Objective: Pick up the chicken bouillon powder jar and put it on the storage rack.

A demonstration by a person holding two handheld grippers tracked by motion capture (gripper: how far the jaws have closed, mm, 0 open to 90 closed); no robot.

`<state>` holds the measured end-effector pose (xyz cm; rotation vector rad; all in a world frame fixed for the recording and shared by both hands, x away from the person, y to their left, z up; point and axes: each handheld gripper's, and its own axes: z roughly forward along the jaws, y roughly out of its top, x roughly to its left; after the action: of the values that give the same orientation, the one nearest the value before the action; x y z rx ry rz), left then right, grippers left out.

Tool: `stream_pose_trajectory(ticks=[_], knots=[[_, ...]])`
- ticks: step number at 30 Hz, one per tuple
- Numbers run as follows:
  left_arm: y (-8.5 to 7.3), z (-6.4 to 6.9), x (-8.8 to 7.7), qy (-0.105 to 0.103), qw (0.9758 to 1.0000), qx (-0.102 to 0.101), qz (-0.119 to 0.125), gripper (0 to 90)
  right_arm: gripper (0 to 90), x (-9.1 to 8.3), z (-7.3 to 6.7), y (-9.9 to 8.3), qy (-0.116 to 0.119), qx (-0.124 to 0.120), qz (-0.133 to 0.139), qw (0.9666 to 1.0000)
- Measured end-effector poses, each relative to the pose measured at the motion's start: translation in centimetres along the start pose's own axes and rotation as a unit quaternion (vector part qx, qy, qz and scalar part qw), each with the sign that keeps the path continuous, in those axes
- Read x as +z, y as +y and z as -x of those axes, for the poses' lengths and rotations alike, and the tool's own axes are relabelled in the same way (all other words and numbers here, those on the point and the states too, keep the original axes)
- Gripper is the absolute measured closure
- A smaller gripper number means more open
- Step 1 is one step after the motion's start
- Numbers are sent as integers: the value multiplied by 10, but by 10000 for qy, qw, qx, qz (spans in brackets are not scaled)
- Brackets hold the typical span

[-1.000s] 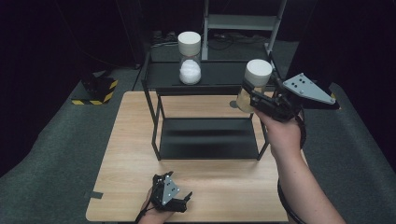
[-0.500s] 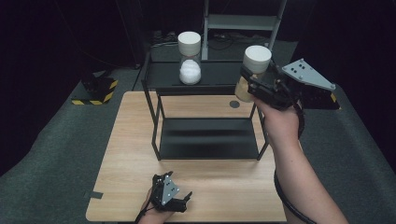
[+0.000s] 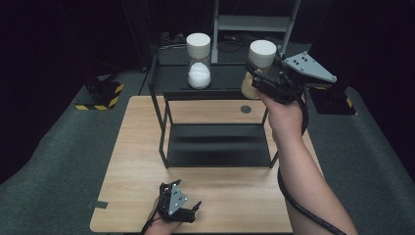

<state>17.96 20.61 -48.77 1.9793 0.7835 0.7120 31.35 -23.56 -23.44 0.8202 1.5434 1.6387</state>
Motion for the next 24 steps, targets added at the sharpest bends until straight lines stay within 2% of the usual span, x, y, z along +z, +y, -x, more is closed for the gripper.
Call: stream_pose_trajectory(ticks=[14, 24], knots=[[-2, -1, -1, 2, 10000, -27, 43, 9, 342, 28, -2, 3, -66, -102, -21, 9999], [-3, -1, -1, -9, 10000, -37, 82, 9, 342, 43, -5, 0, -72, -57, 44, 9999]])
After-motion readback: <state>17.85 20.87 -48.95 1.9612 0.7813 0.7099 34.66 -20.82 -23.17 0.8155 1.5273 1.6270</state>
